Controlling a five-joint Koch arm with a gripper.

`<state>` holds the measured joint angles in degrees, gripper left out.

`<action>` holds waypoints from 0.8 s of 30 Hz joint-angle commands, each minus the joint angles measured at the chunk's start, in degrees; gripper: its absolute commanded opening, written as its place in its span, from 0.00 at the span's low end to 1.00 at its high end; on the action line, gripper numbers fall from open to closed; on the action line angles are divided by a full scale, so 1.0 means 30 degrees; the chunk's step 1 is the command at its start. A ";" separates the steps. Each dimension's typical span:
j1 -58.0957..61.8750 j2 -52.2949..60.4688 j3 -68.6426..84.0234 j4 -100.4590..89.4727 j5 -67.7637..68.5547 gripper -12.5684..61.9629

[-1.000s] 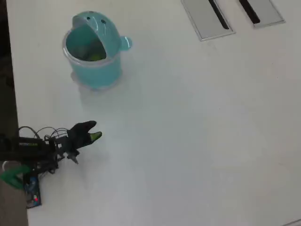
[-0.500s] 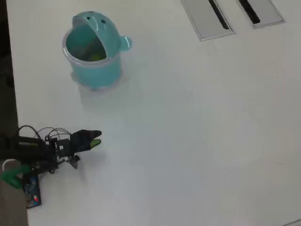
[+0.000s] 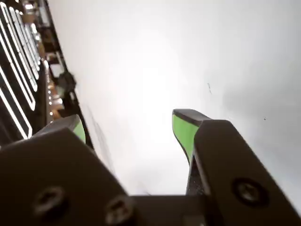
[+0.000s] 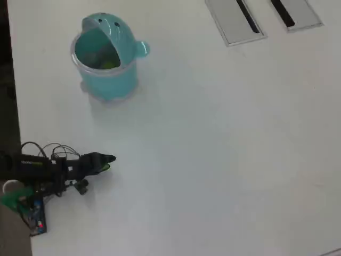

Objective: Grasp RGB lego blocks and put them in the bin one by one.

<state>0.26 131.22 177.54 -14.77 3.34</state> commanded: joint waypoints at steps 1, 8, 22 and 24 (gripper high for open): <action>-0.0146 0.1289 0.1406 0.0410 0.0293 0.63; -0.0293 0.1201 0.1377 0.0674 0.0293 0.63; -0.0498 0.1201 0.1377 0.0674 0.0205 0.63; -0.0498 0.1201 0.1377 0.0703 0.0205 0.63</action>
<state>-1.32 131.22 177.54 -12.57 4.39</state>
